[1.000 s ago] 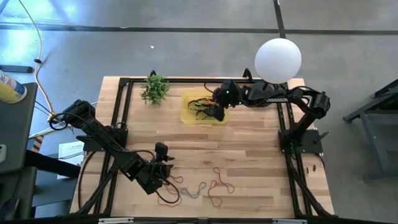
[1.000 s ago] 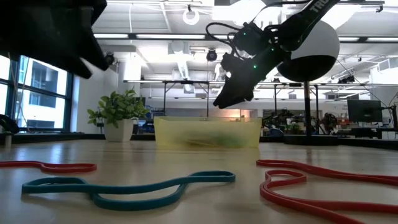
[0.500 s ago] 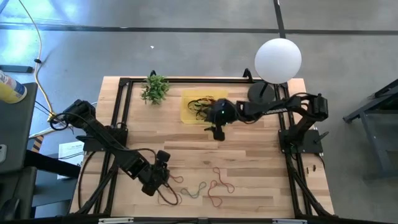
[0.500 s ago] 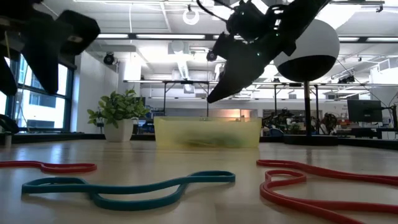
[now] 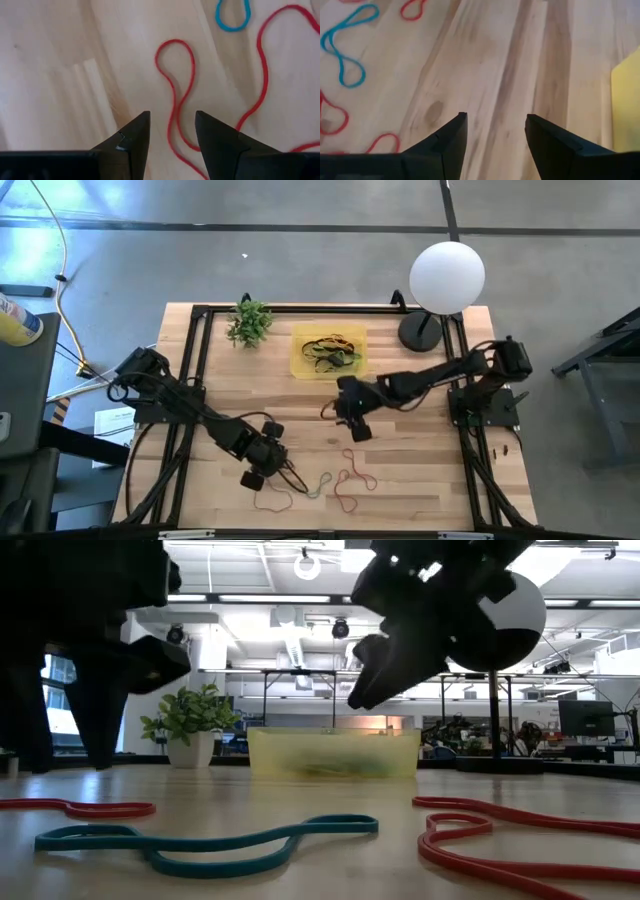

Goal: Pick and place rubber bands into bin
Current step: Put the red rubber band into the yellow bin

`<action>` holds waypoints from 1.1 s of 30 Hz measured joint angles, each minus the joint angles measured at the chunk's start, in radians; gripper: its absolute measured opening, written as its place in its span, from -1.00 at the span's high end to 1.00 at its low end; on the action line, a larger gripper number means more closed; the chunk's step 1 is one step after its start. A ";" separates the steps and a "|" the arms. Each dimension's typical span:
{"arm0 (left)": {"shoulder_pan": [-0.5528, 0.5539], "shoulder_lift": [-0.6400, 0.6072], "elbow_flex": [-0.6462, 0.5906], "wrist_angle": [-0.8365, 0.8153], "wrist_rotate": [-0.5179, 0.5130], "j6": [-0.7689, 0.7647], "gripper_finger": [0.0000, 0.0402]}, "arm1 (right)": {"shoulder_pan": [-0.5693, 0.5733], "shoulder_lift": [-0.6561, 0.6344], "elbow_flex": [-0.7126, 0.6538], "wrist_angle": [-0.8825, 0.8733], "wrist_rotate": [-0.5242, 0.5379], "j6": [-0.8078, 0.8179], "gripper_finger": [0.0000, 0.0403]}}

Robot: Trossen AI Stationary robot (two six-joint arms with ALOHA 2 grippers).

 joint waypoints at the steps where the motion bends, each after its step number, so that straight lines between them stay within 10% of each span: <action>1: 0.001 0.004 0.000 -0.002 0.006 0.001 0.28 | 0.019 0.000 0.000 -0.007 0.021 0.000 0.07; 22: -0.026 0.055 0.000 0.054 0.005 0.053 0.28 | 0.370 0.000 0.000 -0.092 0.514 0.207 0.15; 33: -0.023 0.077 0.004 0.044 0.004 0.016 0.28 | 0.436 0.000 0.000 -0.117 0.594 0.331 0.22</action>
